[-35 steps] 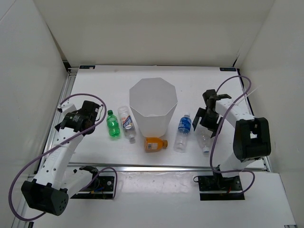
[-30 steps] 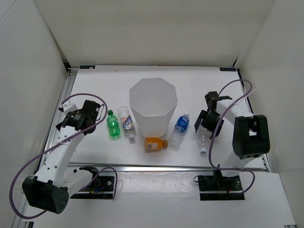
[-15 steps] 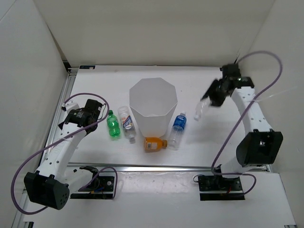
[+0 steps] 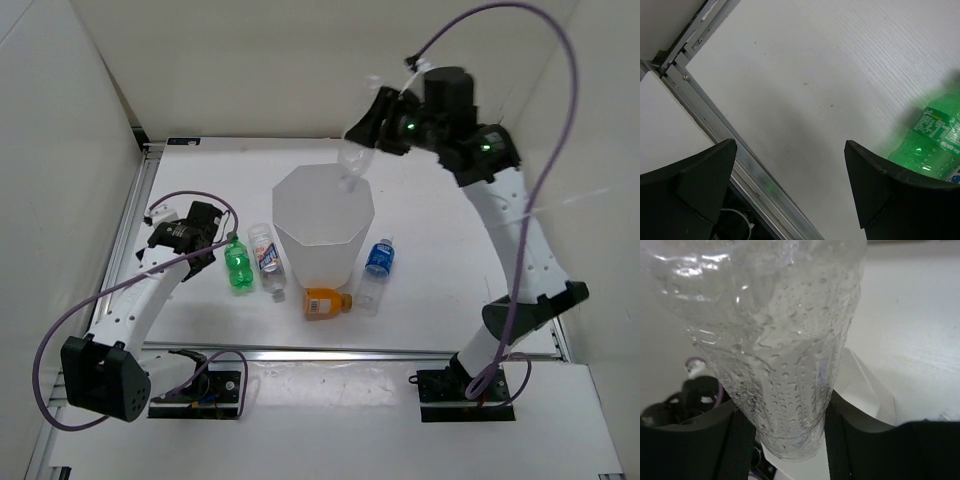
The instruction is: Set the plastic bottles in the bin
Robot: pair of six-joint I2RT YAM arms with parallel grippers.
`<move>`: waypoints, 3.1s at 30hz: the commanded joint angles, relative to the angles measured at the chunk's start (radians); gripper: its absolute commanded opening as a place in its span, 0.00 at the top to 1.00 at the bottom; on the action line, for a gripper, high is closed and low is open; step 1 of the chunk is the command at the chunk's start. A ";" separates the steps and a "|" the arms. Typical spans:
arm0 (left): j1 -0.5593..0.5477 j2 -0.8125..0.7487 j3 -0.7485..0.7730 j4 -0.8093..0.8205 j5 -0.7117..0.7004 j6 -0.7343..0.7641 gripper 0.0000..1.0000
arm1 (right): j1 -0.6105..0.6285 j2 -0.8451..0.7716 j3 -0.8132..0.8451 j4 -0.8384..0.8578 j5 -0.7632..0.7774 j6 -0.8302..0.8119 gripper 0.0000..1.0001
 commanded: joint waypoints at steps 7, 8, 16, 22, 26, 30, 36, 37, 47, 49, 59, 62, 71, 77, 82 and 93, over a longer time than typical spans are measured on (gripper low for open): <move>-0.015 -0.005 0.038 0.368 0.234 0.274 0.00 | 0.144 0.059 -0.033 -0.070 0.067 -0.101 0.00; -0.015 -0.006 0.038 0.417 0.245 0.245 0.00 | 0.144 0.044 -0.016 -0.070 0.076 -0.111 0.00; 0.013 0.195 0.086 0.472 0.351 0.231 0.00 | 0.101 -0.054 -0.011 -0.093 0.088 -0.141 0.00; 0.013 0.326 0.109 0.512 0.351 0.250 0.00 | 0.070 -0.117 -0.081 -0.121 0.088 -0.150 0.00; 0.013 0.387 0.118 0.538 0.409 0.241 0.00 | 0.023 -0.128 -0.099 -0.130 0.056 -0.150 0.00; 0.013 0.435 0.097 0.551 0.473 0.231 0.00 | -0.017 -0.139 -0.119 -0.130 0.031 -0.150 0.00; 0.013 0.494 0.058 0.573 0.515 0.222 0.00 | -0.054 -0.157 -0.131 -0.130 -0.021 -0.132 0.00; 0.013 0.495 0.046 0.573 0.515 0.222 0.00 | -0.063 -0.157 -0.140 -0.130 -0.021 -0.132 0.00; 0.053 0.337 0.061 0.510 0.488 0.097 0.64 | -0.063 -0.148 -0.140 -0.130 -0.030 -0.123 0.00; 0.053 0.288 0.131 0.454 0.424 0.057 0.65 | -0.063 -0.148 -0.140 -0.130 -0.030 -0.123 0.00; -0.073 0.221 0.720 0.383 0.411 0.027 0.68 | -0.094 -0.120 -0.150 -0.130 -0.059 -0.085 0.00; -0.198 0.263 0.868 0.395 0.406 0.070 0.68 | -0.115 -0.120 -0.174 -0.121 -0.073 -0.062 0.00; -0.516 0.295 0.779 0.404 0.365 0.128 0.56 | -0.181 -0.138 -0.274 -0.121 -0.091 0.006 0.00; -0.537 0.295 0.805 0.335 0.279 0.188 0.00 | -0.238 -0.171 -0.445 -0.121 -0.105 0.066 0.00; -0.526 0.159 0.807 0.292 0.083 0.196 0.00 | -0.260 -0.125 -0.559 -0.199 -0.055 0.101 0.00; -0.417 -0.119 0.472 0.108 0.004 0.018 0.00 | -0.186 0.036 -0.831 -0.063 -0.097 0.104 0.00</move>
